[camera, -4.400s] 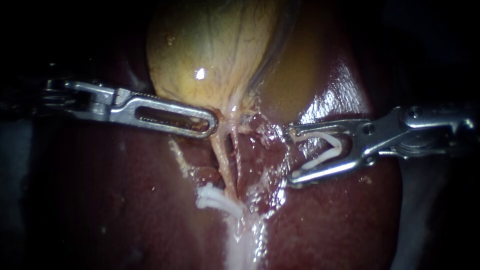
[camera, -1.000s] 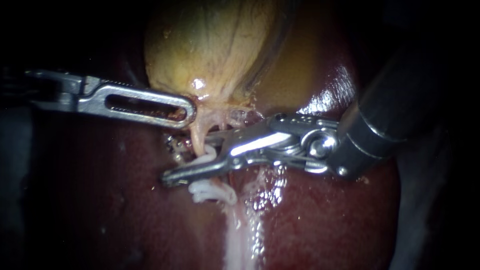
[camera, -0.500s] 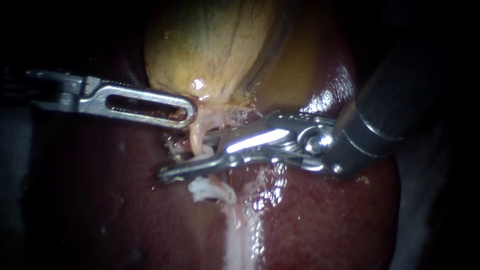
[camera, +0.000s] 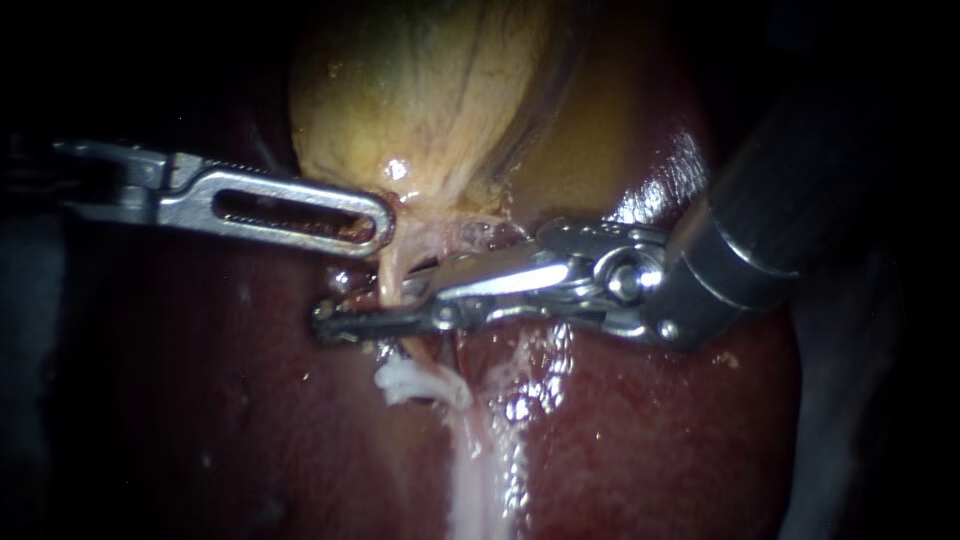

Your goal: Clipping third clip left tube

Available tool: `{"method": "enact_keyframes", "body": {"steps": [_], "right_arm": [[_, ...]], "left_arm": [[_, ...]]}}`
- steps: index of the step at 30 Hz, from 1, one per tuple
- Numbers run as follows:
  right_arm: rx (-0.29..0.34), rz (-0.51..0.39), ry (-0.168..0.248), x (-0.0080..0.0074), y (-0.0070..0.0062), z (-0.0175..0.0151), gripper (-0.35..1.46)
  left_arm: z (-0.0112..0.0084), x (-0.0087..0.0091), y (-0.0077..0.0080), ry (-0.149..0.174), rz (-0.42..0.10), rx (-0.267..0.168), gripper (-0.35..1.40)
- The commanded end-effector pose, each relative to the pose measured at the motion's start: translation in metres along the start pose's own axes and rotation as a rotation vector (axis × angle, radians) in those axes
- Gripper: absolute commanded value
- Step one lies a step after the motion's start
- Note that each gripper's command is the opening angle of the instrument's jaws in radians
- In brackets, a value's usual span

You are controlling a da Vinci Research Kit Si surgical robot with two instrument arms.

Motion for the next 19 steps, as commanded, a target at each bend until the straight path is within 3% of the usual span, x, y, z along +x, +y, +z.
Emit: {"method": "enact_keyframes", "body": {"steps": [1, 19], "right_arm": [[-0.001, 0.0, -0.005, 0.0001, 0.0, -0.0002, -0.35], [0.006, 0.009, -0.02, -0.0002, 0.0003, -0.0002, -0.35]], "left_arm": [[0.0, 0.0, 0.0, 0.0, 0.0, 0.0, -0.35], [0.0, 0.0, -0.0001, 0.0, 0.0, 0.0, -0.35]]}}
